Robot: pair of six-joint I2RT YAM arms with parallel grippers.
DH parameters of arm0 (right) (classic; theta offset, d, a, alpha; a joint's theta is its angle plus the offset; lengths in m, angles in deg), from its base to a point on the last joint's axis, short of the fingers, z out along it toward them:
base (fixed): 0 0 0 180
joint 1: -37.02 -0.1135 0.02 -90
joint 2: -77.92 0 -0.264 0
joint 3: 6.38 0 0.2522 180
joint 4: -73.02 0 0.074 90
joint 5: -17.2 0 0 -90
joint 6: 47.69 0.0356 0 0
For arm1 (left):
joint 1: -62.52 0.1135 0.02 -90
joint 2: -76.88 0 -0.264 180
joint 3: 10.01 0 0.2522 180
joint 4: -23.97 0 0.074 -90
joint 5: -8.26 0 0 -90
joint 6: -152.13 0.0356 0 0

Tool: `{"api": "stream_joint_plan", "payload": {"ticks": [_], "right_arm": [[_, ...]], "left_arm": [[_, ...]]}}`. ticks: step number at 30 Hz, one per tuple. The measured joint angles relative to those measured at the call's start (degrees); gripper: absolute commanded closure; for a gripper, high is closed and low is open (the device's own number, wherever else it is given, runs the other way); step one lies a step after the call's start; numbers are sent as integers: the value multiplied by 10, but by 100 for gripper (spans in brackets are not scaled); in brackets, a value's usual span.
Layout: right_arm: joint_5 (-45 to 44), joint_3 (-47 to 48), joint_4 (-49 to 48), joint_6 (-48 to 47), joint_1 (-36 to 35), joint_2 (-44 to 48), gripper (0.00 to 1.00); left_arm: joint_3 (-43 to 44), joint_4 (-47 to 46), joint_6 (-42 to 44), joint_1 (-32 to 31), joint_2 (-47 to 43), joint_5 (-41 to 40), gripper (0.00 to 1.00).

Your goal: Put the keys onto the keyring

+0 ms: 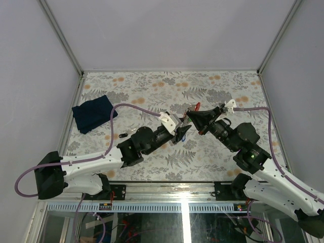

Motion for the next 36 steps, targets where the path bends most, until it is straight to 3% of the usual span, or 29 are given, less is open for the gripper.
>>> {"api": "stream_joint_plan", "payload": {"ticks": [4,9,16,25,36], "right_arm": [[0,4,0,11,1,1,100],[0,4,-3,30,3,1,100],[1,4,-4,43,3,1,100],[2,12,3,41,3,13,100],[2,21,0,38,3,18,100]], "left_arm": [[-2,-14,16,0,0,1,63],[-8,-33,30,0,2,1,53],[-28,-61,55,-2,-4,1,51],[-102,-69,90,-3,-99,44,50],[-110,-63,99,-3,-130,67,44]]}}
